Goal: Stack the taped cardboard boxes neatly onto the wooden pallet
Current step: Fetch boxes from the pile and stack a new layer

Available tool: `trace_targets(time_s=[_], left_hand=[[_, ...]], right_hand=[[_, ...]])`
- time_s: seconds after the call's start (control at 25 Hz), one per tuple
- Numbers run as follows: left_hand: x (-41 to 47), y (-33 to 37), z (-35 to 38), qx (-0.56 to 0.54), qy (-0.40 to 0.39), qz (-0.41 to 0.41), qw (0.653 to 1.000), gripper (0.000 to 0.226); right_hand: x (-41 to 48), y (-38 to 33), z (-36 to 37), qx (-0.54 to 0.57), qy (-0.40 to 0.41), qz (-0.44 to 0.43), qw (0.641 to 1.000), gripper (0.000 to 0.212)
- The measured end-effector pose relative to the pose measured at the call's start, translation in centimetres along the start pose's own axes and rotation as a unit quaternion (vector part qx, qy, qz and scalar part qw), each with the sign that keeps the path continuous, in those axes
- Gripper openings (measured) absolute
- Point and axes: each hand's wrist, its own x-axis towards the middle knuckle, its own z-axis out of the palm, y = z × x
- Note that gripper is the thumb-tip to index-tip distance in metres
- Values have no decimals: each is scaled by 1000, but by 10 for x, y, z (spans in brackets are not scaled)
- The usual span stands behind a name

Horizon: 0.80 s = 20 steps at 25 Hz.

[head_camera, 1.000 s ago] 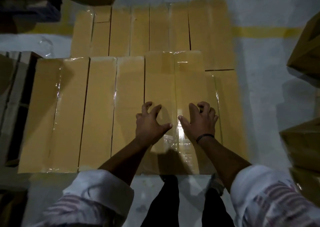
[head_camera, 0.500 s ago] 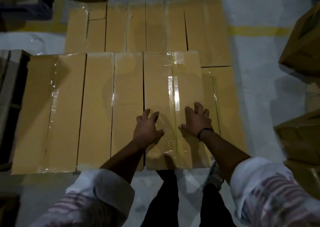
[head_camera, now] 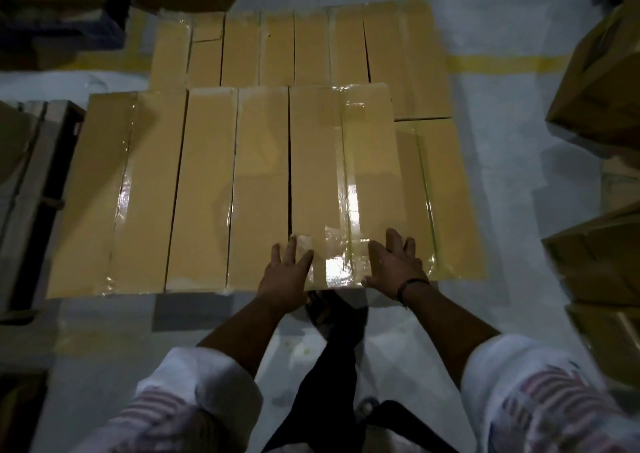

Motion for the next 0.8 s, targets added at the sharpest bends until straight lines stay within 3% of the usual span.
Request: trace_targets(time_s=[0.2, 0.36, 0.56, 0.8], left_hand=[[-14, -1, 22, -11, 28, 13, 999, 96], [-21, -14, 43, 8, 97, 28, 995, 93], [-40, -4, 55, 19, 135, 15, 991, 91], [-43, -8, 57, 29, 194, 30, 980, 74]], right_hand=[[-37, 16, 41, 61, 38, -2, 997, 67], [-55, 41, 74, 122, 78, 4, 989, 61], [-67, 36, 83, 125, 98, 10, 987, 68], [-57, 34, 81, 159, 137, 26, 977, 56]])
